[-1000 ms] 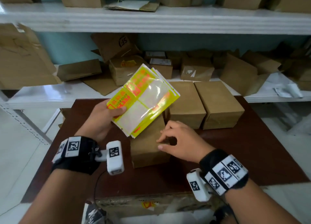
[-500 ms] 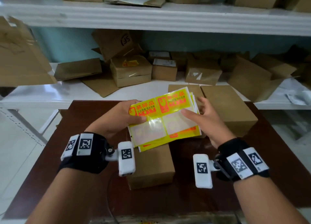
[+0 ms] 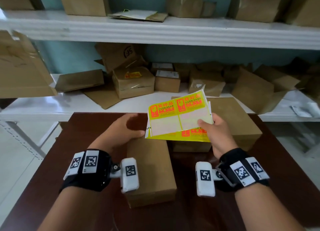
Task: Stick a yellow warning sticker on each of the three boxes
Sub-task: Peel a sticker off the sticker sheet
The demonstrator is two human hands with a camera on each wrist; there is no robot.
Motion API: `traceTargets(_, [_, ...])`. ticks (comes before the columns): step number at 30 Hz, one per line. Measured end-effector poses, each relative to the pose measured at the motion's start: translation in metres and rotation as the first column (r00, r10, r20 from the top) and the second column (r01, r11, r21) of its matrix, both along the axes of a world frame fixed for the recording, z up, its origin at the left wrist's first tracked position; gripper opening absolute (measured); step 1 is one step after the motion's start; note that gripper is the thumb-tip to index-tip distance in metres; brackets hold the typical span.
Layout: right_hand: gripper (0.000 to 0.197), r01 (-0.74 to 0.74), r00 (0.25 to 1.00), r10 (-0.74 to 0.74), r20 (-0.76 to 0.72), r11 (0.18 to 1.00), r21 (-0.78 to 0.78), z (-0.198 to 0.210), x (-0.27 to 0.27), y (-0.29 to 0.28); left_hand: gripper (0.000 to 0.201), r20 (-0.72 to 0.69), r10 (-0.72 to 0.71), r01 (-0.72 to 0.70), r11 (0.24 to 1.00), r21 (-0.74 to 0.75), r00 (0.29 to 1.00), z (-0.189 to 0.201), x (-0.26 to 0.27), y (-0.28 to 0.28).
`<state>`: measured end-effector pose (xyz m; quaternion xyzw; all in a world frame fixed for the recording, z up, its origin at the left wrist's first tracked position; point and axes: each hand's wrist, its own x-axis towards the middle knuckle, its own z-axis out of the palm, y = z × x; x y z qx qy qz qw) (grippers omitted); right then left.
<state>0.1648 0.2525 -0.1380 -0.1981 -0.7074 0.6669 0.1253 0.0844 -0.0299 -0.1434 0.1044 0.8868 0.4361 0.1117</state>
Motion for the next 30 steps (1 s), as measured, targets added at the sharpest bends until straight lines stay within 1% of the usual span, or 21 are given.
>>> traceTargets(1, [0.016, 0.002, 1.0, -0.002, 0.0, 1.0, -0.005, 0.001, 0.0, 0.001, 0.067, 0.078, -0.081, 0.077, 0.996, 0.055, 0.994, 0.0, 0.002, -0.002])
traceTargets(3, [0.017, -0.002, 1.0, 0.002, 0.003, 0.999, -0.036, 0.003, -0.002, 0.002, 0.051, 0.205, -0.265, 0.231, 0.957, 0.175, 0.942, 0.003, 0.007, -0.003])
traceTargets(5, [0.017, -0.006, 1.0, 0.006, -0.005, 0.997, -0.074, 0.005, -0.002, 0.001, 0.047, 0.229, -0.356, 0.31, 0.926, 0.214, 0.906, 0.006, 0.011, -0.004])
traceTargets(7, [0.018, -0.032, 0.999, 0.031, -0.01, 0.994, -0.106, 0.008, -0.001, 0.0, 0.048, 0.226, -0.387, 0.349, 0.917, 0.192, 0.894, 0.008, 0.015, -0.004])
traceTargets(11, [0.018, -0.081, 0.997, 0.083, 0.001, 0.982, -0.172, 0.012, 0.002, -0.003, 0.053, 0.199, -0.418, 0.409, 0.908, 0.091, 0.886, 0.011, 0.021, -0.002])
traceTargets(14, [0.019, -0.087, 0.996, 0.09, 0.002, 0.975, -0.203, 0.013, 0.003, -0.002, 0.059, 0.178, -0.457, 0.452, 0.889, 0.07, 0.872, 0.009, 0.024, 0.001])
traceTargets(16, [0.02, -0.103, 0.994, 0.108, 0.011, 0.97, -0.219, 0.014, 0.004, -0.002, 0.061, 0.179, -0.472, 0.462, 0.882, 0.097, 0.863, 0.005, 0.028, 0.004])
traceTargets(18, [0.02, -0.121, 0.992, 0.129, 0.017, 0.967, -0.226, 0.014, 0.003, -0.003, 0.061, 0.179, -0.47, 0.451, 0.882, 0.137, 0.864, 0.003, 0.03, 0.004])
traceTargets(20, [0.02, -0.126, 0.991, 0.134, 0.023, 0.967, -0.22, 0.014, 0.003, -0.003, 0.062, 0.188, -0.45, 0.41, 0.886, 0.218, 0.873, 0.004, 0.027, -0.002])
traceTargets(21, [0.019, -0.128, 0.99, 0.136, 0.023, 0.968, -0.218, 0.014, 0.003, -0.003, 0.066, 0.19, -0.418, 0.362, 0.892, 0.271, 0.888, 0.006, 0.025, -0.006])
traceTargets(23, [0.019, -0.131, 0.99, 0.139, 0.022, 0.968, -0.215, 0.012, 0.002, -0.003, 0.076, 0.207, -0.288, 0.192, 0.902, 0.387, 0.935, 0.01, 0.021, -0.012])
traceTargets(24, [0.019, -0.131, 0.99, 0.139, 0.022, 0.969, -0.212, 0.012, 0.002, -0.002, 0.073, 0.218, -0.227, 0.108, 0.886, 0.452, 0.949, 0.011, 0.018, -0.012])
traceTargets(25, [0.019, -0.132, 0.99, 0.139, 0.02, 0.969, -0.208, 0.011, 0.001, -0.003, 0.063, 0.221, -0.181, 0.046, 0.86, 0.509, 0.958, 0.012, 0.016, -0.01])
traceTargets(27, [0.02, -0.134, 0.99, 0.139, 0.011, 0.973, -0.186, 0.01, 0.0, -0.004, 0.043, 0.207, -0.111, -0.021, 0.835, 0.549, 0.972, 0.012, 0.014, -0.001])
traceTargets(28, [0.019, -0.131, 0.991, 0.134, 0.008, 0.979, -0.157, 0.01, 0.0, -0.004, 0.04, 0.194, -0.076, -0.043, 0.836, 0.547, 0.978, 0.01, 0.013, 0.004])
traceTargets(30, [0.017, -0.104, 0.994, 0.104, 0.012, 0.993, -0.049, 0.009, -0.001, -0.002, 0.041, 0.181, -0.011, -0.091, 0.832, 0.547, 0.983, 0.007, 0.009, 0.009])
